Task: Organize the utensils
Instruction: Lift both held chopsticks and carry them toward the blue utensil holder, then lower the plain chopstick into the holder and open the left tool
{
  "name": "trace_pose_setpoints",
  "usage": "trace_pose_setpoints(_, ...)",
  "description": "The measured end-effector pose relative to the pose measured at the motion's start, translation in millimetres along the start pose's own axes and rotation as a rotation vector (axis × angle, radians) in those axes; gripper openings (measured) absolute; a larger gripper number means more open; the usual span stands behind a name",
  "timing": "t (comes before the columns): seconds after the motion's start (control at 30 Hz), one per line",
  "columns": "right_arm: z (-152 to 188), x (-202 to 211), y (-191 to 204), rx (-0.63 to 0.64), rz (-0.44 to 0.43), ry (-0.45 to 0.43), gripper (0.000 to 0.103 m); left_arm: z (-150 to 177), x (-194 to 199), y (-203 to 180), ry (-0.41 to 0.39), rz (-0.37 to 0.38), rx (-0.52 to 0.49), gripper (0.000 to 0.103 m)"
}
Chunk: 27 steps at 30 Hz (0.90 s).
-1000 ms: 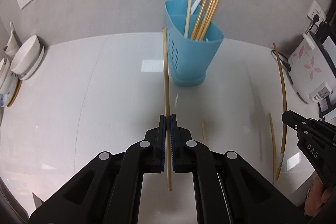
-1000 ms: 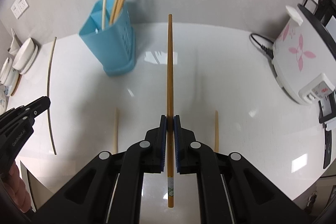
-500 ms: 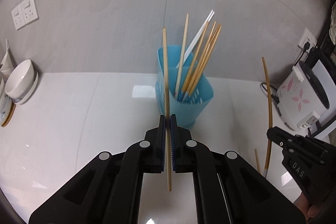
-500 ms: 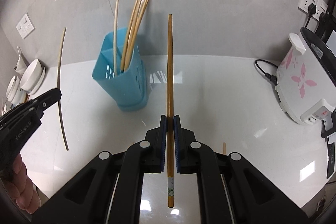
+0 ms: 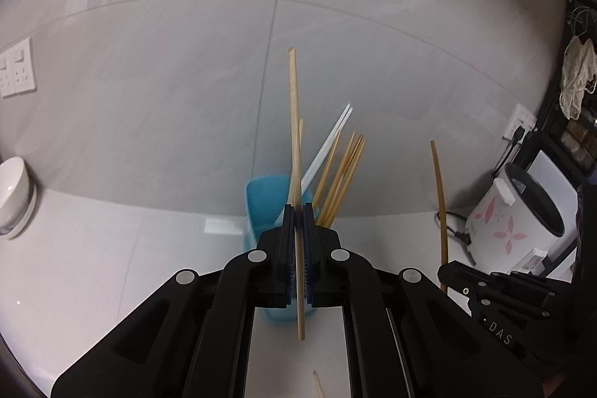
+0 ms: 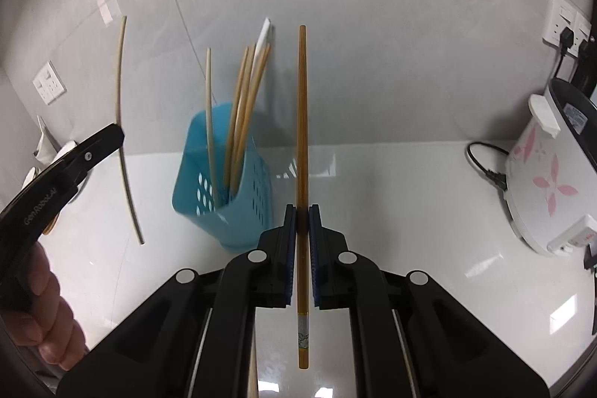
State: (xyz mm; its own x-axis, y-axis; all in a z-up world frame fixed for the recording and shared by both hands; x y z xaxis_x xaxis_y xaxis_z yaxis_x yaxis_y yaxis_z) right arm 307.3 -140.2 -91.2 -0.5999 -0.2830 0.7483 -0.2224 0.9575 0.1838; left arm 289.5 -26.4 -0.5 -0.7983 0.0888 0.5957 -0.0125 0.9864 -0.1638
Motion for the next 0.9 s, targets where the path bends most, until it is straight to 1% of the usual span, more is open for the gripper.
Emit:
trace_pose_setpoints(0.13,-8.1,-3.8,1.8,0.003,-0.018,-0.022,0.006,-15.1,-11.3,-6.3,-0.073,0.046,-0.005,0.003)
trace_pose_setpoints(0.3,-14.4,-8.5,1.9,-0.001,-0.030,-0.043,0.006,-23.2,-27.2,-13.2,-0.142,0.068,-0.036,0.004)
trace_pose_setpoints(0.53,-17.5,-18.6,0.8,-0.006,-0.042,-0.048,0.006,-13.0,-55.7,-15.6,-0.146,0.082,-0.068,0.004)
trace_pose_setpoints(0.7,-17.0,-24.6,1.1,-0.007,-0.046,-0.042,0.006,-3.1,-70.3,-22.1,-0.138,0.075,-0.099,0.004)
trace_pose_setpoints(0.9,-15.5,-27.6,2.4,-0.007,-0.048,-0.036,0.006,7.7,-82.7,-21.8,-0.106,0.067,-0.122,0.004)
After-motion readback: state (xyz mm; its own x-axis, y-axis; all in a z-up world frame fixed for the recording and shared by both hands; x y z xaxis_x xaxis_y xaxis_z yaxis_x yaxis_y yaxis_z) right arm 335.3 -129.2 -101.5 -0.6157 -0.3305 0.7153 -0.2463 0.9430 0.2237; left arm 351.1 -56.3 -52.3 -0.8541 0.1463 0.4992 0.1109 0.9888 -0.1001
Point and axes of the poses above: each gripper's, at about its wrist camera, not at the fingertips, and x roughly against the way its jaws point, y to its left, z to its underside, the point moved 10 cm from there along -x, roughly the way its jaws point, and after that the axes turned 5 degrees about -z, right-handed, at the moved point
